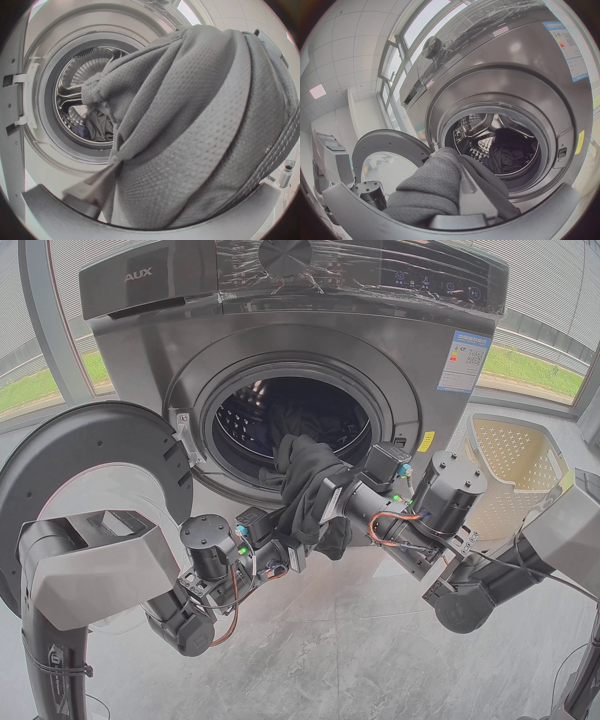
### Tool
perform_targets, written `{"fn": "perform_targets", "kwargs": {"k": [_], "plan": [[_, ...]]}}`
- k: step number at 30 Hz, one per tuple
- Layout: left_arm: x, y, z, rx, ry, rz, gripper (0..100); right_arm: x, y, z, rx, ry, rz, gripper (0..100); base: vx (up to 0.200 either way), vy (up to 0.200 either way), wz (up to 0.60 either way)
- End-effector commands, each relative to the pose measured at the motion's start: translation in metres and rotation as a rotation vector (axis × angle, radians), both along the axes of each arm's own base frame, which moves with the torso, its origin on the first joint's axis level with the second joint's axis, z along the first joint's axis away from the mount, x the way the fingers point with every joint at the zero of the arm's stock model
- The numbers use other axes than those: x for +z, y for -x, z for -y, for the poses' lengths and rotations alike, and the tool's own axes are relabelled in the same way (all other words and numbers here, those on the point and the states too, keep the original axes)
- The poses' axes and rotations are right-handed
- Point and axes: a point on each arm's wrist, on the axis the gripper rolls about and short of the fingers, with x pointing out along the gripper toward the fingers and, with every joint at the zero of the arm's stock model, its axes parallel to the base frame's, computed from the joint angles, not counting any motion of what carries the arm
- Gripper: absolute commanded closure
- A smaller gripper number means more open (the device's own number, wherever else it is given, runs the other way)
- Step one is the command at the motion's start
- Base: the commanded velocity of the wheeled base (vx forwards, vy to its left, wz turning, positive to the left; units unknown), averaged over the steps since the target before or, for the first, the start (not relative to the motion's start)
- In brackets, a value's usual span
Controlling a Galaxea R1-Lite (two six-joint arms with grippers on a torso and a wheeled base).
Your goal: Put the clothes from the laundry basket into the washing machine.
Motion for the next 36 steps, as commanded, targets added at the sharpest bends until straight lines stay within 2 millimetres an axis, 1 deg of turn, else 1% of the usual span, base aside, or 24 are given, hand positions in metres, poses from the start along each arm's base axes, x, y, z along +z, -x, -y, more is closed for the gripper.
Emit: {"fn": "perform_targets", "kwargs": {"k": [1, 6, 7, 9, 10, 11, 15, 17, 18, 20, 22, 26, 29, 33, 34, 36], "plan": [[0.001, -0.004, 0.002, 0.006, 0.013, 0.01, 100, 0.0, 0.001, 0.001, -0.001, -0.002, -0.005, 100, 0.0, 0.0, 0.0], [0.007, -0.007, -0.001, 0.042, 0.031, 0.024, 100, 0.003, 0.001, 0.01, -0.021, -0.004, -0.004, 100, 0.0, 0.0, 0.0], [0.01, -0.01, -0.007, 0.06, 0.035, 0.03, 100, 0.006, -0.002, 0.017, -0.039, -0.009, -0.001, 100, 0.0, 0.0, 0.0], [0.015, -0.01, -0.01, 0.066, 0.043, 0.039, 100, 0.007, -0.005, 0.024, -0.064, -0.01, -0.004, 100, 0.0, 0.0, 0.0], [0.015, -0.01, -0.01, 0.066, 0.043, 0.039, 100, 0.007, -0.005, 0.024, -0.064, -0.01, -0.004, 100, 0.0, 0.0, 0.0], [0.023, -0.009, -0.015, 0.077, 0.051, 0.052, 100, 0.005, -0.006, 0.031, -0.086, -0.008, -0.021, 100, 0.0, 0.0, 0.0], [0.038, -0.002, -0.02, 0.077, 0.067, 0.072, 100, -0.009, -0.009, 0.043, -0.118, 0.023, -0.065, 100, 0.0, 0.0, 0.0], [0.044, 0.002, -0.022, 0.076, 0.072, 0.08, 100, -0.014, -0.009, 0.045, -0.124, 0.033, -0.084, 100, 0.0, 0.0, 0.0], [0.044, 0.003, -0.022, 0.076, 0.072, 0.082, 100, -0.015, -0.009, 0.045, -0.125, 0.033, -0.086, 100, 0.0, 0.0, 0.0], [0.051, 0.008, -0.025, 0.076, 0.077, 0.088, 100, -0.024, -0.011, 0.043, -0.123, 0.043, -0.111, 100, 0.0, 0.0, 0.0], [0.056, 0.013, -0.028, 0.076, 0.08, 0.093, 100, -0.028, -0.012, 0.042, -0.123, 0.049, -0.12, 100, 0.0, 0.0, 0.0], [0.069, 0.021, -0.033, 0.075, 0.096, 0.114, 100, -0.037, -0.012, 0.036, -0.11, 0.064, -0.136, 100, 0.0, 0.0, 0.0], [0.075, 0.027, -0.036, 0.072, 0.11, 0.116, 100, -0.038, -0.011, 0.031, -0.099, 0.061, -0.132, 100, 0.0, 0.0, 0.0], [0.077, 0.032, -0.039, 0.071, 0.11, 0.111, 100, -0.034, -0.009, 0.028, -0.088, 0.049, -0.117, 100, 0.0, 0.0, 0.0], [0.077, 0.032, -0.039, 0.071, 0.11, 0.111, 100, -0.034, -0.009, 0.028, -0.088, 0.049, -0.117, 0, 0.0, 0.0, 0.0], [0.077, 0.034, -0.04, 0.069, 0.11, 0.109, 100, -0.032, -0.005, 0.025, -0.073, 0.048, -0.114, 0, 0.0, 0.0, 0.0]]}}
